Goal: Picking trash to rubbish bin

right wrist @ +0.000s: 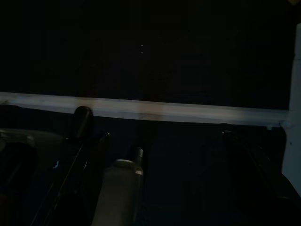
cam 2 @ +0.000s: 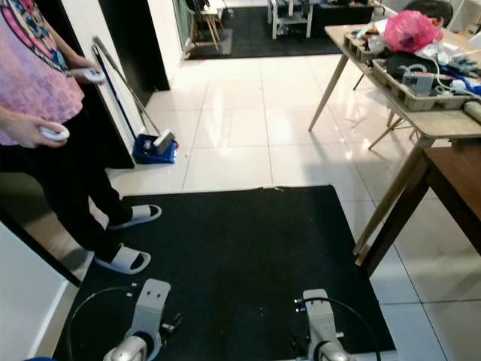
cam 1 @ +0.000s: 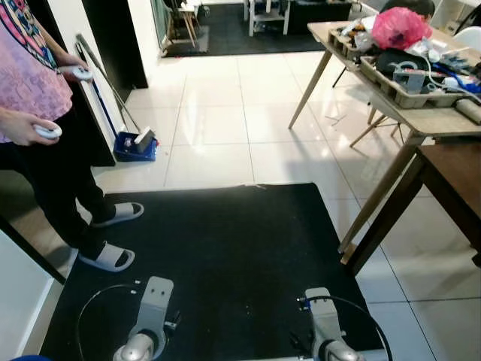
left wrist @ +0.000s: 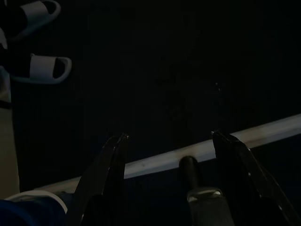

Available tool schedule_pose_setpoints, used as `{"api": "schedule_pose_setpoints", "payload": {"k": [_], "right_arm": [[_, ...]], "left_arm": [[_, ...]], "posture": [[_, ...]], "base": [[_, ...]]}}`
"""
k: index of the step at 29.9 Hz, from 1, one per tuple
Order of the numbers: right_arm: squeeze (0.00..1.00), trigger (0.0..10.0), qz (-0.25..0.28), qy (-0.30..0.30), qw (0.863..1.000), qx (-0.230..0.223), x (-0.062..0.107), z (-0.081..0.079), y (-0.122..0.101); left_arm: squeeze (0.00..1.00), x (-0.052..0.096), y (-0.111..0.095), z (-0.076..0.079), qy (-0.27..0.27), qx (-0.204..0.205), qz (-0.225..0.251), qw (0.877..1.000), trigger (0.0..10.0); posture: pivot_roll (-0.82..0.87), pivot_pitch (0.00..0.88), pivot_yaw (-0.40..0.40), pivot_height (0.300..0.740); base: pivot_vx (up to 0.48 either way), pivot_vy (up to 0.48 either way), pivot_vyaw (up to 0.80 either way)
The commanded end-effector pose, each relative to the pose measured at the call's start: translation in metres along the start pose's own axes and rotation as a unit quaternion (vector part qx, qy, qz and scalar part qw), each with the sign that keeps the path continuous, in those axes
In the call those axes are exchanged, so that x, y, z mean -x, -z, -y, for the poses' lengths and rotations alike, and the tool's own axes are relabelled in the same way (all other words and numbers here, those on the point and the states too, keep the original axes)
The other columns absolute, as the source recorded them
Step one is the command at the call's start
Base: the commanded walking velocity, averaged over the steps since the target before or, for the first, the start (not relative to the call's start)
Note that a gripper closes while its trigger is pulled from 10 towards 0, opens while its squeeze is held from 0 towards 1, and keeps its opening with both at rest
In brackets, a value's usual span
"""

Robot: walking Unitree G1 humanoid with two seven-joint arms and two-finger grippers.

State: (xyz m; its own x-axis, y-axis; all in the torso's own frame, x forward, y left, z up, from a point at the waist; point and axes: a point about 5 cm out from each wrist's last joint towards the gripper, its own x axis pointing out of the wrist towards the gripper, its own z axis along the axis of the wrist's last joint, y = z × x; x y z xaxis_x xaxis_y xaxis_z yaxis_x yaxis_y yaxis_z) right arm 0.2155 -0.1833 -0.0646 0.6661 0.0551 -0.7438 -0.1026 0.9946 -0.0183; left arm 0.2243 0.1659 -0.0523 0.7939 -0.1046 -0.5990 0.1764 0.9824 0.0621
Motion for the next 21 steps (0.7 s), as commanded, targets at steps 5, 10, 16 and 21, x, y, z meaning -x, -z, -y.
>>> {"api": "schedule_pose_setpoints", "payload": {"k": [5, 10, 16, 21], "right_arm": [[0.0, 10.0, -0.008, -0.005, 1.0, -0.017, 0.0002, -0.0048, 0.0053], [0.0, 10.0, -0.006, -0.002, 1.0, -0.016, -0.0004, -0.0045, 0.0028], [0.0, 10.0, -0.009, 0.009, 1.0, -0.006, -0.0003, -0.0018, 0.003], [0.0, 10.0, 0.0, 0.004, 1.0, 0.015, -0.0001, -0.0033, 0.0019]], "left_arm": [[0.0, 0.0007, 0.0011, -0.002, -0.005, 0.005, 0.001, 1.0, 10.0], [0.0, 0.0006, 0.0005, -0.0023, -0.01, 0.005, 0.003, 1.0, 10.0], [0.0, 0.0006, 0.0006, -0.002, -0.01, 0.007, 0.005, 1.0, 10.0], [0.02, 0.0005, -0.0004, -0.0028, -0.011, 0.009, 0.008, 1.0, 10.0]], "posture": [[-0.06, 0.071, 0.03, 0.74], [-0.06, 0.069, 0.029, 0.74], [-0.06, 0.074, 0.029, 0.74], [-0.06, 0.078, 0.028, 0.74]], "base": [[0.367, 0.0, 0.0], [0.377, 0.0, 0.0], [0.374, 0.0, 0.0], [0.357, 0.0, 0.0]]}}
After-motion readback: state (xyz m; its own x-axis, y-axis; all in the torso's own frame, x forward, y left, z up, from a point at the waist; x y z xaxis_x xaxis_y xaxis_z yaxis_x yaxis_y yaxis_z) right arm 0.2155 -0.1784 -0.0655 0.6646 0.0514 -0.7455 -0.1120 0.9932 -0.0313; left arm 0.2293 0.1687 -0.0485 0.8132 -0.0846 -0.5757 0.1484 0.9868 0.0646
